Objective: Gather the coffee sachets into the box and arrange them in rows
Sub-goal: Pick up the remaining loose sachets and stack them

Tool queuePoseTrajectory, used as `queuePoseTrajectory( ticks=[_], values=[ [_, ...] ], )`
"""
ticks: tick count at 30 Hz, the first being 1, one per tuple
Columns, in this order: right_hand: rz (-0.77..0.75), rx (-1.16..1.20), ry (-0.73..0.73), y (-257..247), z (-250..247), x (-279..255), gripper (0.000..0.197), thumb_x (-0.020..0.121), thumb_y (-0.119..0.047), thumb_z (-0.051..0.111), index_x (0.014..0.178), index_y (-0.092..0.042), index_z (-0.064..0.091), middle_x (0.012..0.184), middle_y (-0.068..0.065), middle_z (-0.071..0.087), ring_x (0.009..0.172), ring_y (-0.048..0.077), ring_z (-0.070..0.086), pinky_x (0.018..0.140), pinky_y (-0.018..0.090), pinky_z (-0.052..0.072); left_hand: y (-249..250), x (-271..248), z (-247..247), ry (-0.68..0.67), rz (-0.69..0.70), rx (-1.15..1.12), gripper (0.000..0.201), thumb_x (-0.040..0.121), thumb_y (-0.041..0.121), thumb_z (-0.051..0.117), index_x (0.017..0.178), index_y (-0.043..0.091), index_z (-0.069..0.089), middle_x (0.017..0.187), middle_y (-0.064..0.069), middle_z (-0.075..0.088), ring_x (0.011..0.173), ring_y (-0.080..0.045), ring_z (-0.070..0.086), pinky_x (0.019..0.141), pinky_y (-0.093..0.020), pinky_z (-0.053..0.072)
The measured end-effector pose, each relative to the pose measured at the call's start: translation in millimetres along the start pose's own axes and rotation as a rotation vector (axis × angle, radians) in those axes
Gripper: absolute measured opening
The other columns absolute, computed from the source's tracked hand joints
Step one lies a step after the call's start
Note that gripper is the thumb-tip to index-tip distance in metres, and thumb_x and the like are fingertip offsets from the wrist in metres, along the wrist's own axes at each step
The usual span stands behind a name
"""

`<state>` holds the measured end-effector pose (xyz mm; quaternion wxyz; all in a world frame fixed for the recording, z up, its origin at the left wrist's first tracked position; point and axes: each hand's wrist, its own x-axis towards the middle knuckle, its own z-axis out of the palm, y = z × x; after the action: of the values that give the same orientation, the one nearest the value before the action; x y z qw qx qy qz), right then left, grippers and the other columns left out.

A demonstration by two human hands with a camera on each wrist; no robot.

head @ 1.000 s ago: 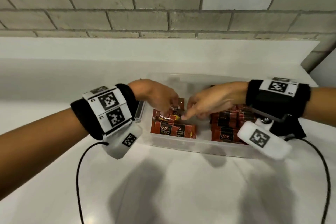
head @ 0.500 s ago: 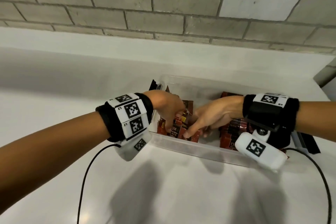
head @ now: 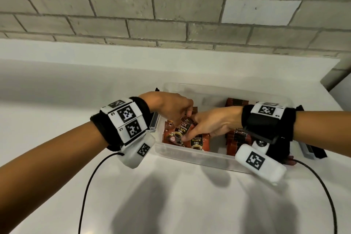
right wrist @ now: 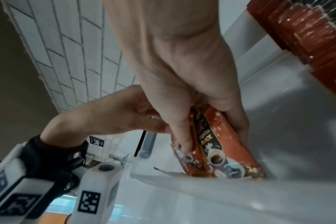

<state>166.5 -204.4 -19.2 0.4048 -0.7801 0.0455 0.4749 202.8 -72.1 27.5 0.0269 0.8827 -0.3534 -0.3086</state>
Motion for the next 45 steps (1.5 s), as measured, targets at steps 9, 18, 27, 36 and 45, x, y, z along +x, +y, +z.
queuePoseTrajectory(
  ticks=[9,18,27,36,45],
  values=[
    [-0.145,0.048,0.059,-7.8,-28.8,-24.8,0.031,0.091,-0.004,0.058,0.120,-0.012,0.049,0.108,0.009,0.067,0.085,0.019,0.068,0.070,0.030,0.060,-26.2,-39.2,-8.2,0.486,-0.081,-0.279,0.033,0.096,0.019,0.049,0.129,0.019,0.046,0.126,-0.003,0.053,0.112,-0.017,0.051,0.092,-0.028,0.043],
    [-0.362,0.346,0.058,-4.9,-42.7,-75.8,0.040,0.082,-0.011,0.062,0.120,-0.002,0.055,0.115,0.016,0.065,0.099,0.021,0.063,0.090,0.030,0.049,9.3,-67.5,26.0,0.888,-0.107,-1.030,0.062,0.084,0.063,0.041,0.134,0.026,0.040,0.122,0.011,0.055,0.111,-0.005,0.057,0.090,-0.022,0.044],
    [-0.455,0.346,0.038,10.3,-12.3,-122.6,0.019,0.085,-0.003,0.058,0.103,-0.010,0.058,0.096,0.010,0.072,0.080,0.019,0.069,0.063,0.022,0.057,69.7,-66.8,53.5,0.414,0.361,-1.879,0.044,0.090,0.041,0.050,0.126,0.017,0.058,0.125,-0.016,0.063,0.114,-0.034,0.061,0.087,-0.054,0.052],
    [-0.602,0.524,0.182,35.8,13.8,-132.4,0.036,0.081,-0.007,0.060,0.116,-0.017,0.059,0.110,0.008,0.071,0.095,0.020,0.069,0.073,0.026,0.058,85.1,-79.3,67.4,0.615,0.376,-1.797,0.045,0.085,0.044,0.040,0.125,0.030,0.055,0.123,-0.006,0.066,0.114,-0.027,0.062,0.097,-0.058,0.044],
    [-0.581,0.538,0.257,57.2,31.7,-134.1,0.026,0.087,-0.006,0.060,0.111,-0.014,0.061,0.104,0.011,0.072,0.086,0.022,0.070,0.075,0.028,0.058,78.9,-91.9,68.1,1.052,0.455,-1.020,0.043,0.093,0.043,0.042,0.132,0.059,0.037,0.138,0.013,0.050,0.126,-0.008,0.051,0.104,-0.032,0.043]
  ],
)
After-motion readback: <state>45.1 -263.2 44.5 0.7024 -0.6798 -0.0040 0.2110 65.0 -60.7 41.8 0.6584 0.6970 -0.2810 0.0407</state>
